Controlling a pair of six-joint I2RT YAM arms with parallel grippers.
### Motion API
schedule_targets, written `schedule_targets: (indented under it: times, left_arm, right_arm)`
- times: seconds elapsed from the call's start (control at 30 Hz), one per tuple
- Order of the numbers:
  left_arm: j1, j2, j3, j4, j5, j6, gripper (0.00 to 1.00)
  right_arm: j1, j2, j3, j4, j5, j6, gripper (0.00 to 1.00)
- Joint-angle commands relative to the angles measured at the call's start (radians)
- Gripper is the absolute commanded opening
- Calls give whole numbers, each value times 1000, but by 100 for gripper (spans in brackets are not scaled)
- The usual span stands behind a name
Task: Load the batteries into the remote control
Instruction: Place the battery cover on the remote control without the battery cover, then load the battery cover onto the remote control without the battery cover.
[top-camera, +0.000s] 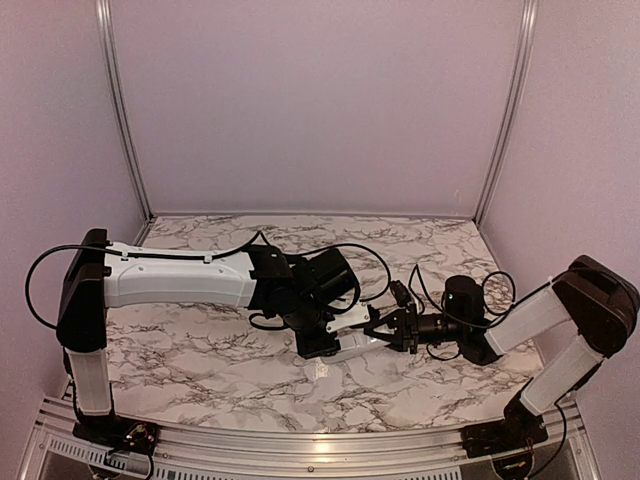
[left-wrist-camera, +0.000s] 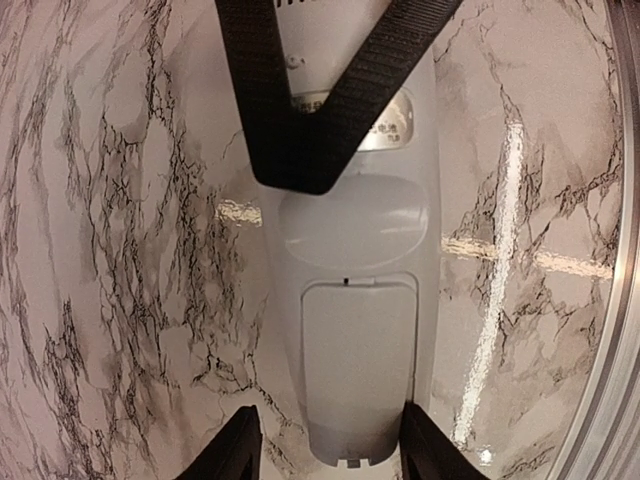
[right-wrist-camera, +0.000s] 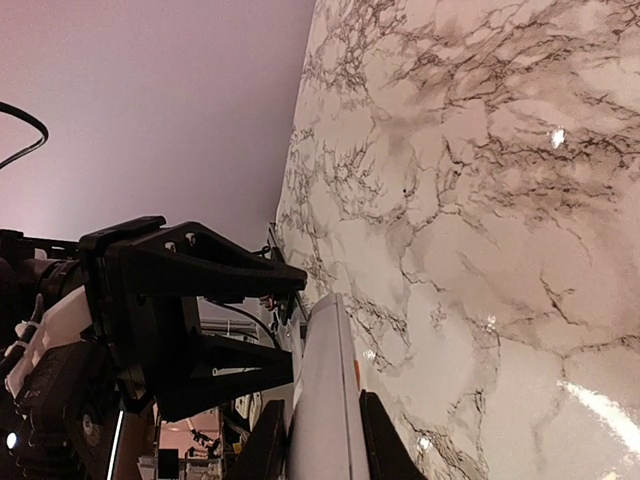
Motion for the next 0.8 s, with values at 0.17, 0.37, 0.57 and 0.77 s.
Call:
schedule_targets:
  times: [0.17,0.37,0.57,0.77]
  left_arm:
    - [-7,-46,-22,-27,76,28,51]
    - [-5,-63,-39,-28,90,41,50]
    - [-4,-78,-43,-26,65,36,52]
    - [16,-121,-53,27,20,8,63]
  right_arm:
    - [0,0,8,115,-5,21,0]
    - [-1,-4,3,117,-8,21,0]
    - [-2,2,6,119,-10,23,0]
    - [-2,20,-4,195,-27,64,0]
